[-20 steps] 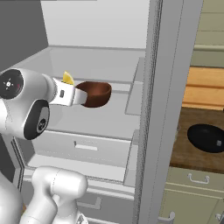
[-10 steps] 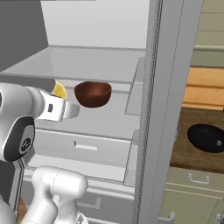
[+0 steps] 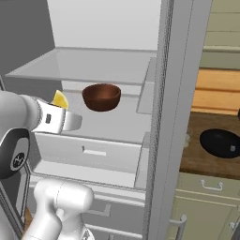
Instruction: Grab a lemon wedge from the fridge and one ice cube from the ice bowl, and put them in the glass of lemonade.
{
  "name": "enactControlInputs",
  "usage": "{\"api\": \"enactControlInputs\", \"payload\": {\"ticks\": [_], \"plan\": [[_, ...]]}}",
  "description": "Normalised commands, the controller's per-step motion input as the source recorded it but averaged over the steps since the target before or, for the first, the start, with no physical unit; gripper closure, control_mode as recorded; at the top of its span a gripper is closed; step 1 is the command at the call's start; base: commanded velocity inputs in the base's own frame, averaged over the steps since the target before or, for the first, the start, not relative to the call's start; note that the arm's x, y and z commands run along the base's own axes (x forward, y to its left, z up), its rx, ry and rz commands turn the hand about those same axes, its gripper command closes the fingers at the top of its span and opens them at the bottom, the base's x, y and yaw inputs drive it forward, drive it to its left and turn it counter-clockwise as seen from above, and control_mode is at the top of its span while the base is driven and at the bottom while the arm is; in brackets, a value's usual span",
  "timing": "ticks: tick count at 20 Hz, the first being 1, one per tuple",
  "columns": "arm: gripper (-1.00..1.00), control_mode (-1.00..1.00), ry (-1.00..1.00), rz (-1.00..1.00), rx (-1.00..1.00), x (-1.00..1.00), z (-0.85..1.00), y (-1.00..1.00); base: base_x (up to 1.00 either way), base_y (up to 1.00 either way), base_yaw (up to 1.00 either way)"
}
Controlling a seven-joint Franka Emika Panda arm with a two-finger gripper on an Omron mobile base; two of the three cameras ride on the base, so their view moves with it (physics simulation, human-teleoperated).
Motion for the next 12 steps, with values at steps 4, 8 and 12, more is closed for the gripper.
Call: {"api": "enactControlInputs", "payload": {"ticks": [4, 8, 12], "plan": [[1.00, 1.00, 0.00, 0.00, 0.00, 0.00, 0.00, 0.00, 0.00, 0.00, -0.04], [1.00, 1.00, 0.00, 0.00, 0.00, 0.00, 0.00, 0.00, 0.00, 0.00, -0.17], [1.00, 1.00, 0.00, 0.00, 0.00, 0.00, 0.00, 0.00, 0.00, 0.00, -0.22]]}}
